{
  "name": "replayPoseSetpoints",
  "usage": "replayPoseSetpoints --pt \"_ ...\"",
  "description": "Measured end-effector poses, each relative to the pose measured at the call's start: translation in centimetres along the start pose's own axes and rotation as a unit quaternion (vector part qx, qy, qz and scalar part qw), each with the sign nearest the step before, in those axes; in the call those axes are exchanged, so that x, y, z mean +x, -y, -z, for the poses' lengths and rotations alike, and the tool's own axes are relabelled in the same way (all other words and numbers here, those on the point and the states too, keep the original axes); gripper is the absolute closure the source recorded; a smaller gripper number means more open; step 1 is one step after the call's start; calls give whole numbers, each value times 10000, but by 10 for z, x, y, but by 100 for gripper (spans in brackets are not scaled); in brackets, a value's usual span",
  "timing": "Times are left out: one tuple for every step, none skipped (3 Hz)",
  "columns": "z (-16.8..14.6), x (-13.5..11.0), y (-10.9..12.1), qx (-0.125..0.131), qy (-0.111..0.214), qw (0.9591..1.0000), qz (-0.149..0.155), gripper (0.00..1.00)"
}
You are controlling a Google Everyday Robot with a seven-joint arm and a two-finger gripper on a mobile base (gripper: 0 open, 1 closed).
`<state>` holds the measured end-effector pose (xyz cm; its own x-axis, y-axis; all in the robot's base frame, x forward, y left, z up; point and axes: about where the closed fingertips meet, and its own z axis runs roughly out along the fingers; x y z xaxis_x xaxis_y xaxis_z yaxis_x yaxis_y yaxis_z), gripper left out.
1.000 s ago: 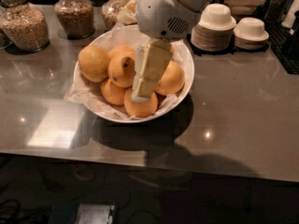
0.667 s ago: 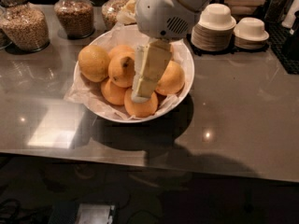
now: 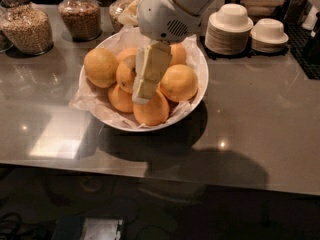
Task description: Pick orange from white bowl
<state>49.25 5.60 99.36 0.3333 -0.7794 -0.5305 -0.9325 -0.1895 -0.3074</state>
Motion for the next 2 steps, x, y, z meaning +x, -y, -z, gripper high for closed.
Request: replayPoseSetpoints --pt "-19 17 19 -54 71 9996 -257 0" --pt "-19 18 19 -55 72 9996 -259 0"
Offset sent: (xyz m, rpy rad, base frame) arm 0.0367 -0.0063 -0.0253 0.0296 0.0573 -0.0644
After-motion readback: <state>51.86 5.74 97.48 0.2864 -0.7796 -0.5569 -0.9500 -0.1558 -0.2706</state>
